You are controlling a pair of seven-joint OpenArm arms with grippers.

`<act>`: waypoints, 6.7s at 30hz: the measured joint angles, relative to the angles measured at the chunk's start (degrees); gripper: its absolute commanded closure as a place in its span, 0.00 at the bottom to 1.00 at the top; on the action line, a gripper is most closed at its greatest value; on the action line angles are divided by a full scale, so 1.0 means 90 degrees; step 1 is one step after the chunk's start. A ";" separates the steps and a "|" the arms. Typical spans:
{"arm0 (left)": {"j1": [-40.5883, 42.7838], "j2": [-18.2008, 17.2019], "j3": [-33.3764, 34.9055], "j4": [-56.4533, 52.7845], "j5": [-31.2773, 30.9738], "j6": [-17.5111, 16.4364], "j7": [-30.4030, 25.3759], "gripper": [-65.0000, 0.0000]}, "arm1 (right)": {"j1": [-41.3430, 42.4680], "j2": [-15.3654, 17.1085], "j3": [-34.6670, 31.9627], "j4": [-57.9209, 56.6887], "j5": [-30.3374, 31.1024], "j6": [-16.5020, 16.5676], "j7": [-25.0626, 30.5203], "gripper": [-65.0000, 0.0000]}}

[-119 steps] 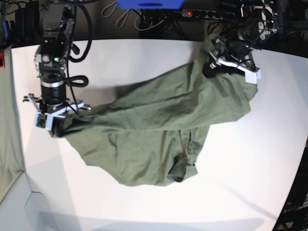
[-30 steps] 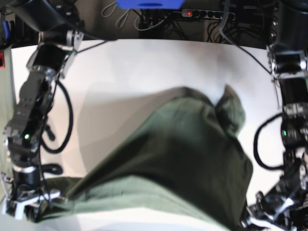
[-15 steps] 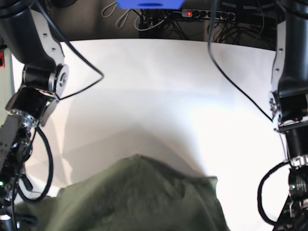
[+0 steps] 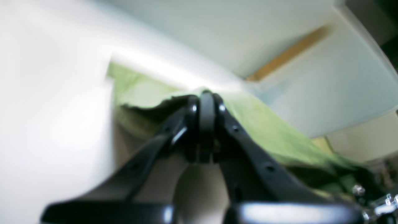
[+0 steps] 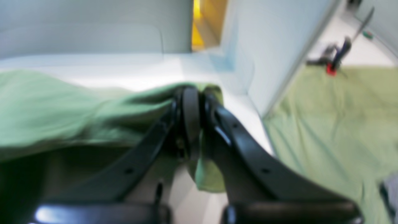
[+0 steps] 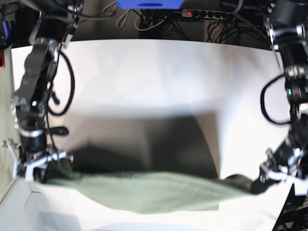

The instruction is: Layout the t-shirt on the table in an organized manner, then fold the t-shirt properly

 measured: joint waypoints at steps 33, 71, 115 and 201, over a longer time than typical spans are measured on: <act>0.3366 0.0578 0.0146 -0.0889 0.0168 0.0034 0.0027 0.66 | -0.2807 -0.0389 -0.0364 -0.0697 0.0044 -0.0029 0.0920 0.65; 0.3456 0.1513 -0.1081 0.0279 0.2470 0.0056 0.0036 0.18 | -0.2960 -0.0389 -0.0175 -0.0401 0.0046 -0.0024 0.0942 0.57; 0.2586 0.1851 -0.1090 -0.0318 0.3393 0.0039 -0.0002 0.59 | -0.2895 -0.0386 -0.0175 -0.0410 0.0046 -0.0027 0.0937 0.57; 0.3750 0.1763 -0.1450 0.1156 0.3334 0.0032 0.0005 1.00 | -0.3390 -0.0386 -0.0260 -0.0534 0.0027 -0.0010 0.0964 0.45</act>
